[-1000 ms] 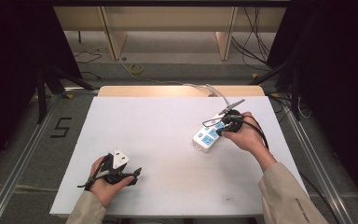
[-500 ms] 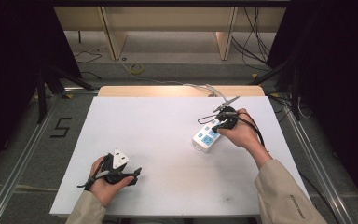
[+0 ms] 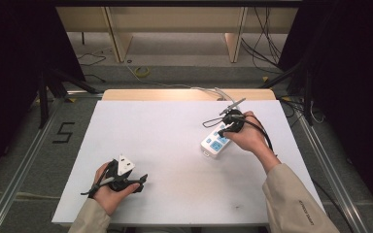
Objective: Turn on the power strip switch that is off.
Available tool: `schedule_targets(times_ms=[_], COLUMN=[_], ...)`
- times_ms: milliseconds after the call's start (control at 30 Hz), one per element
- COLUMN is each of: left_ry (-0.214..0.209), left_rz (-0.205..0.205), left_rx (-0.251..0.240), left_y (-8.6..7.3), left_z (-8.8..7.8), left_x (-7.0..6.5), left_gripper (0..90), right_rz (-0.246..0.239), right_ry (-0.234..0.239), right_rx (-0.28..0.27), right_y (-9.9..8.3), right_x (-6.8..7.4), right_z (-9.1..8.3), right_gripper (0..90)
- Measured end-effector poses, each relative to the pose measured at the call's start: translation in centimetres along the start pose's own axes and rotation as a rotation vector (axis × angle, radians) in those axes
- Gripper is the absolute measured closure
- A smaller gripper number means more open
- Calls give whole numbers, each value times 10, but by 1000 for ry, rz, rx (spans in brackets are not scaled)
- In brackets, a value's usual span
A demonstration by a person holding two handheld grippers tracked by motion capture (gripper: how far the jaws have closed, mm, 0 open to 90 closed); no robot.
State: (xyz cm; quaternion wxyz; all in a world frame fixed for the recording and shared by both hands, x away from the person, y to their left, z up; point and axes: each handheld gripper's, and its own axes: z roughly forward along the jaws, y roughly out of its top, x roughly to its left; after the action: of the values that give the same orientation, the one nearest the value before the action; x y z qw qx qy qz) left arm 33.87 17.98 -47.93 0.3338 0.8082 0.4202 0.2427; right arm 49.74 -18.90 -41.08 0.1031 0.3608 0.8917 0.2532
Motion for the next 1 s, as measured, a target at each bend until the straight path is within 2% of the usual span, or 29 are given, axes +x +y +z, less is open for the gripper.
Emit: schedule_targets(times_ms=[1000], left_ry=[0], left_rz=[-3], left_rx=[-5], left_y=[0], left_z=[0], left_x=[0], left_gripper=[240], right_rz=[-16], right_ry=[12], right_rx=[17], right_y=[13], right_x=[6], right_z=[14], right_gripper=[900])
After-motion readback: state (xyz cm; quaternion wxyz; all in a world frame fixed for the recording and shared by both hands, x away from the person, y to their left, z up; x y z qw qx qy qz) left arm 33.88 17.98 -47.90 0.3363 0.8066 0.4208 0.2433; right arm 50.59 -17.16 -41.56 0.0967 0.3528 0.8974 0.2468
